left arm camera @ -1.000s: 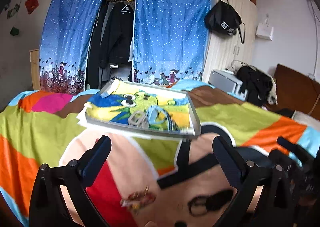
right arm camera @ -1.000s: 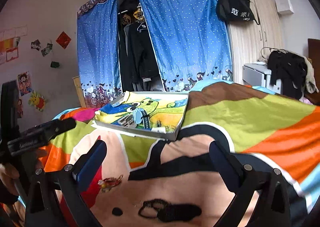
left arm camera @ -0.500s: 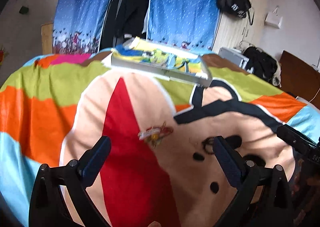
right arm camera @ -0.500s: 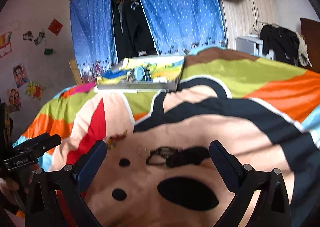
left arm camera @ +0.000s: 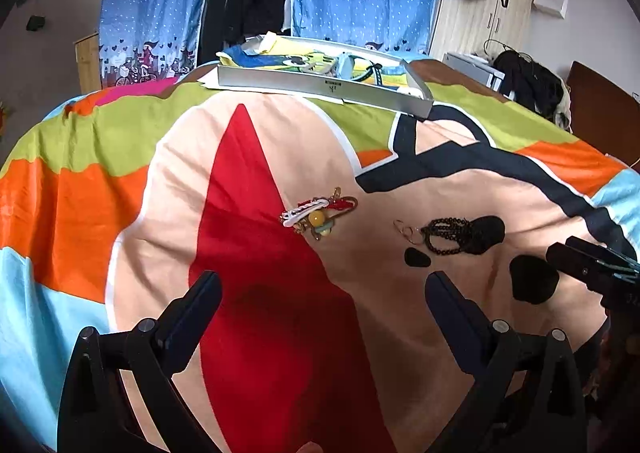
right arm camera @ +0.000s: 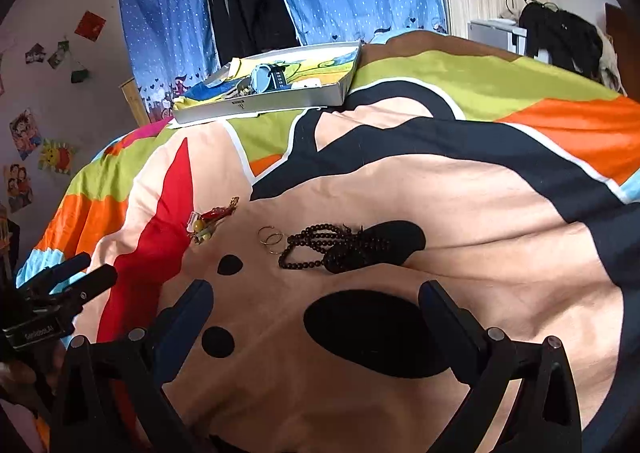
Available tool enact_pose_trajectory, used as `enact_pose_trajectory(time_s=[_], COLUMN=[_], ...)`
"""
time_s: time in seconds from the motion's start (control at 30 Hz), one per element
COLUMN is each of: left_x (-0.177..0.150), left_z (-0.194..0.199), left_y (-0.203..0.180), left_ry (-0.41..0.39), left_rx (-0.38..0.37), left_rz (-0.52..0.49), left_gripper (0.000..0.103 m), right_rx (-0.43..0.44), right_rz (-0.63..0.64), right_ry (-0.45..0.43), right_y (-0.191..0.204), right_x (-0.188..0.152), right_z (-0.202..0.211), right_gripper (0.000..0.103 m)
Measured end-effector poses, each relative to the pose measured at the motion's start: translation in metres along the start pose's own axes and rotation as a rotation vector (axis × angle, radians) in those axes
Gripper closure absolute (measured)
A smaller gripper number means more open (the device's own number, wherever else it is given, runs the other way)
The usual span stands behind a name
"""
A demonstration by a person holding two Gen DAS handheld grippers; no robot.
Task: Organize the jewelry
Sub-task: 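Withdraw both tools from the box back over the remaining jewelry, then grasp the silver hairpin with the left tool while the right tool grasps a bead bracelet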
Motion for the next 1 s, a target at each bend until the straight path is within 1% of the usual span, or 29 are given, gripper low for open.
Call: enact_pose_trajectory(time_s=[0.1,0.27,0.4,0.47,0.53,0.8,0.9,1.0], left_x=[-0.001,-0.003,-0.004,-0.004,-0.001,0.017,0.022,0.026], left_z=[-0.007,-0.018,-0.031,-0.037,-0.044,-0.063,-0.071,-0.076], left_y=[0.001,0.01,0.023,0.027,0.033,0.049,0.058,0.066], left_ry=[0.013,0.042,0.064,0.083,0.107,0.116,0.135,0.141], left_rx=[0.005,0.0,0.0,-0.015,-0.032,-0.023,-0.018,-0.028], left_rz=[-0.011,-0.003,0.025,0.028,0.027,-0.017,-0.017,-0.009], left_gripper=[0.004,0.004,0.004,0.004,0.004,0.004,0.004,0.005], right_rx=[-0.001,-0.003,0.045,0.044,0.033,0.056,0.037,0.025], right_rz=[0.007,0.03,0.03,0.05,0.068,0.086,0.097,0.095], right_ry=[0.012,0.045,0.068,0.074,0.078,0.101,0.12,0.138], right_y=[-0.001,0.0,-0.001,-0.002,-0.002,-0.008,-0.009,-0.011], right_x=[0.001,0.002,0.003,0.007,0.009,0.02,0.021,0.019], right_z=[-0.005,-0.019,-0.029,-0.037,-0.043,-0.073,-0.083,-0.09], right_gripper=[0.0,0.0,0.0,0.0,0.0,0.0,0.0,0.0])
Point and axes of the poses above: each gripper's, at about its wrist camera, not at the fingertips, and z roughly against the way its jaws point, y to its left, x to its top, the point moved 4 cm from there along -z, roughly the way its jaws point, and after that the axes turned 10 degrees about -x, right-handed, at the moved point
